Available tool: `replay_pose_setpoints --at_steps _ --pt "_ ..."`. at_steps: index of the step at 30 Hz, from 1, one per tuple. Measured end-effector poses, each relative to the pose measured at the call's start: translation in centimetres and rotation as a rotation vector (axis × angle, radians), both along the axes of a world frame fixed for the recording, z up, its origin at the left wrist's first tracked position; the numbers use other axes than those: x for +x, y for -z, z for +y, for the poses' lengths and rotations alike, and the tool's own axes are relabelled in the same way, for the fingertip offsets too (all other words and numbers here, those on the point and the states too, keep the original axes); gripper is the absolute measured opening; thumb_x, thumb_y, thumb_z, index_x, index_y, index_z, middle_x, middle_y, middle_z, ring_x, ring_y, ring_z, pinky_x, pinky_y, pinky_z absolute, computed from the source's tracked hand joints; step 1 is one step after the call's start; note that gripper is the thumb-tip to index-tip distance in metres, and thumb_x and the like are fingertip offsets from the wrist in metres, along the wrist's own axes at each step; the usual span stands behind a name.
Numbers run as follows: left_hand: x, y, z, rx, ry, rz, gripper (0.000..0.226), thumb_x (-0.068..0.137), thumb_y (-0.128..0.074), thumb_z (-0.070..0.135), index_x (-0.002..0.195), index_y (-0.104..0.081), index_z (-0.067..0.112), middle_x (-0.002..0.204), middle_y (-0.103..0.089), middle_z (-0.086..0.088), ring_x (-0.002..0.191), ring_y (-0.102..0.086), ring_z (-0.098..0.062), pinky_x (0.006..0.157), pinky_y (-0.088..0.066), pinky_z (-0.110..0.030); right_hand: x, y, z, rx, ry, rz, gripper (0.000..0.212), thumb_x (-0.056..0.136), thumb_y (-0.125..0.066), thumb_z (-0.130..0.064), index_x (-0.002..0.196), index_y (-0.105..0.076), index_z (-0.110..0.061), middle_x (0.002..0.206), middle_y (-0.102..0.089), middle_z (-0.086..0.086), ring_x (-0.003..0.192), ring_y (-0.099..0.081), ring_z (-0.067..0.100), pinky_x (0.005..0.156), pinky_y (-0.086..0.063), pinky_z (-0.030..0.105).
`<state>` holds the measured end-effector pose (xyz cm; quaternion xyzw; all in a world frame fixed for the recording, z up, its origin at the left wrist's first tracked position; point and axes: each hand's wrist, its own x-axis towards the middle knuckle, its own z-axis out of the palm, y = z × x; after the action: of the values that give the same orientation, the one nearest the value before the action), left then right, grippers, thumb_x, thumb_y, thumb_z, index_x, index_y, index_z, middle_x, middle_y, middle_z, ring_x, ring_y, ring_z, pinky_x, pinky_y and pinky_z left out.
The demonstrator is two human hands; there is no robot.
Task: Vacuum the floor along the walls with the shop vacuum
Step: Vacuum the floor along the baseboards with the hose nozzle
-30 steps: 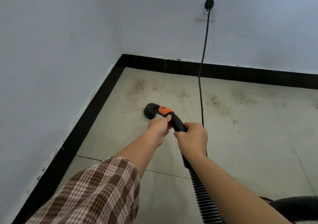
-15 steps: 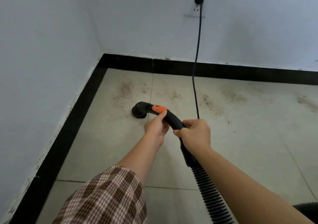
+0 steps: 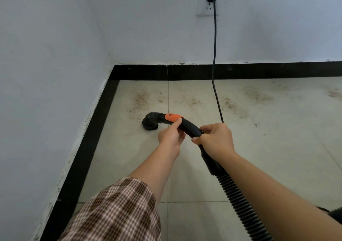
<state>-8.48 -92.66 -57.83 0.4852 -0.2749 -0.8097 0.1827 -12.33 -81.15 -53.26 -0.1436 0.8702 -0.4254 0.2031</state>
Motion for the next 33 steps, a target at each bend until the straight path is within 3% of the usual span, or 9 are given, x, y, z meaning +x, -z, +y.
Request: replay_pose_setpoints --at_steps 4,7,16,33 --pt "0.7 0.0 -0.7 -0.010 -0.013 -0.006 0.024 0.088 -0.071 0.011 0.109 -0.064 0.003 0.107 -0.071 -0.014 0.083 -0.068 -0.017 0.089 -0.053 -0.032 0.4 -0.3 -0.6 0.004 -0.019 -0.019 0.030 0.072 -0.080 -0.008 0.061 -0.061 -0.028 0.079 -0.073 0.010 0.070 -0.070 0.034 0.072 -0.060 0.047" --pt "1.2 0.2 -1.1 -0.013 -0.029 -0.012 0.028 0.088 -0.072 0.012 0.113 -0.064 0.002 0.106 -0.071 -0.014 0.084 -0.068 -0.016 0.085 -0.053 -0.030 0.7 -0.1 -1.0 0.000 -0.034 -0.057 0.015 0.073 -0.080 -0.009 0.082 -0.073 -0.018 0.077 -0.073 0.006 0.069 -0.070 0.029 0.073 -0.061 0.043" --pt "2.3 0.4 -2.0 -0.002 -0.102 -0.049 0.017 0.085 -0.075 0.012 0.097 -0.065 0.004 0.094 -0.072 -0.012 0.080 -0.069 -0.016 0.074 -0.053 -0.027 1.2 0.3 -2.0 -0.015 -0.066 -0.124 0.044 0.073 -0.082 -0.008 0.116 -0.070 -0.007 0.089 -0.072 0.004 0.074 -0.070 0.023 0.075 -0.060 0.038" --pt "4.3 0.5 -3.3 -0.022 -0.281 -0.136 0.014 0.076 -0.080 0.012 0.079 -0.067 0.007 0.086 -0.074 -0.011 0.073 -0.071 -0.017 0.065 -0.054 -0.025 2.5 1.0 -4.1 -0.037 -0.120 -0.193 0.041 0.072 -0.082 -0.007 0.112 -0.072 -0.008 0.083 -0.074 0.002 0.068 -0.071 0.025 0.071 -0.062 0.042"
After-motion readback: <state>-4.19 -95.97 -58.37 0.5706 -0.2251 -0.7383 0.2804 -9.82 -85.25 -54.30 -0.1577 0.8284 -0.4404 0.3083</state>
